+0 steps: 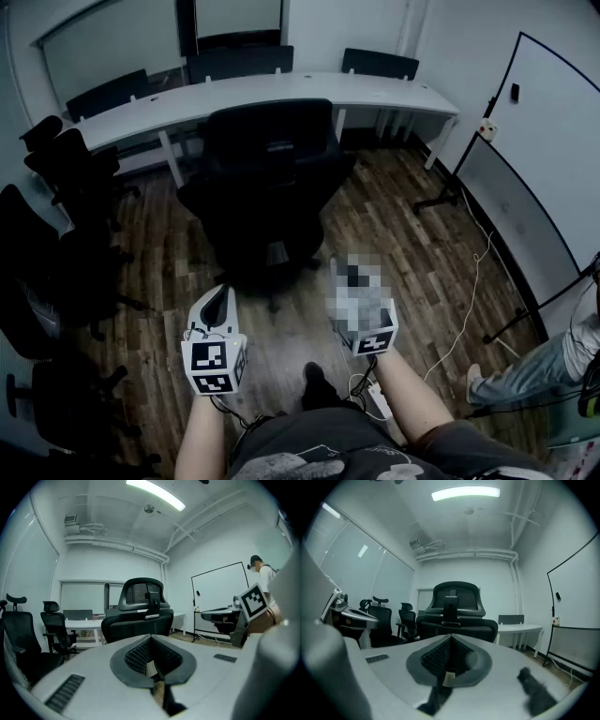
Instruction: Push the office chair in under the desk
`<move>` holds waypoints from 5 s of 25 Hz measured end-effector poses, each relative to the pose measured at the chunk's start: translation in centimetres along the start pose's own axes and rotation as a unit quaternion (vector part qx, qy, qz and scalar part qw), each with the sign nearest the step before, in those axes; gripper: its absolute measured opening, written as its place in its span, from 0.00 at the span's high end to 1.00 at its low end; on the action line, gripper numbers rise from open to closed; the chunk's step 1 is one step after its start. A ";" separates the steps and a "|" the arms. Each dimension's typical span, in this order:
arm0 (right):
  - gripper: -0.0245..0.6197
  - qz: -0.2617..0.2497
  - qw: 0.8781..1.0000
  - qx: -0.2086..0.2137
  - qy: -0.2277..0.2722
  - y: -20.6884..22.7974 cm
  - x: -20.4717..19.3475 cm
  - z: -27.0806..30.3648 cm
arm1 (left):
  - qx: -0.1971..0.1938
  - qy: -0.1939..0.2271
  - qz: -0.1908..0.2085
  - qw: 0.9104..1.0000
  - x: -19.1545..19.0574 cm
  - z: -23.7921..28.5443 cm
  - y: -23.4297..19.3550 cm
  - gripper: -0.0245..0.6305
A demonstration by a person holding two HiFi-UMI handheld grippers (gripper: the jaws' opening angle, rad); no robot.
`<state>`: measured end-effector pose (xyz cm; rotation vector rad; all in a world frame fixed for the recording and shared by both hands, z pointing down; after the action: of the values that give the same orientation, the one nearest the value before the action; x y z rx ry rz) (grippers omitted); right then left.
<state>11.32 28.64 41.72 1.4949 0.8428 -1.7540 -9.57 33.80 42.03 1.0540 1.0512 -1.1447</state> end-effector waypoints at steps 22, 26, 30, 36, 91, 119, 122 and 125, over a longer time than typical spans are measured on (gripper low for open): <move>0.93 0.025 0.999 0.044 0.008 -2.2 -1.3 -1.1 | -0.028 0.007 0.051 0.998 -0.7 -1.5 1.6 0.94; 0.93 0.016 0.999 0.037 0.007 -1.7 -1.3 -1.5 | -0.026 0.004 0.050 0.998 -0.8 -1.5 1.4 0.94; 0.92 -0.025 0.999 0.035 -0.003 -0.9 -0.5 -0.5 | -0.025 0.013 0.054 0.998 0.0 -0.6 1.1 0.94; 0.92 -0.053 0.998 0.025 -0.014 2.3 0.0 1.7 | 0.009 0.025 0.044 0.999 1.8 2.7 -0.2 0.94; 0.49 -0.425 0.878 -0.046 -0.215 23.2 0.3 25.6 | 0.104 -0.123 0.383 0.910 2.7 30.3 -10.2 0.45; 0.52 -0.418 0.877 -0.043 -0.230 26.3 1.7 37.9 | 0.078 -0.115 0.397 0.907 4.6 42.8 -16.2 0.48; 0.52 -0.419 0.880 -0.044 -0.221 27.4 2.0 39.5 | 0.079 -0.112 0.396 0.908 5.0 44.8 -16.4 0.48; 0.52 -0.420 0.880 -0.045 -0.218 28.6 2.1 41.5 | 0.080 -0.105 0.395 0.909 5.2 47.1 -16.7 0.48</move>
<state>11.73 -21.76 43.75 0.6085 1.4175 -2.4813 -21.40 -14.96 44.00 1.2830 0.2849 -0.6518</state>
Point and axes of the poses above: the fingertips, and each gripper's own axes: z forward along the fingers, y to its right, x out of its top, the point moved 1 cm from there along -z, backward along the fingers, and after that the axes turned 11 degrees about x, right-handed, at the moved point
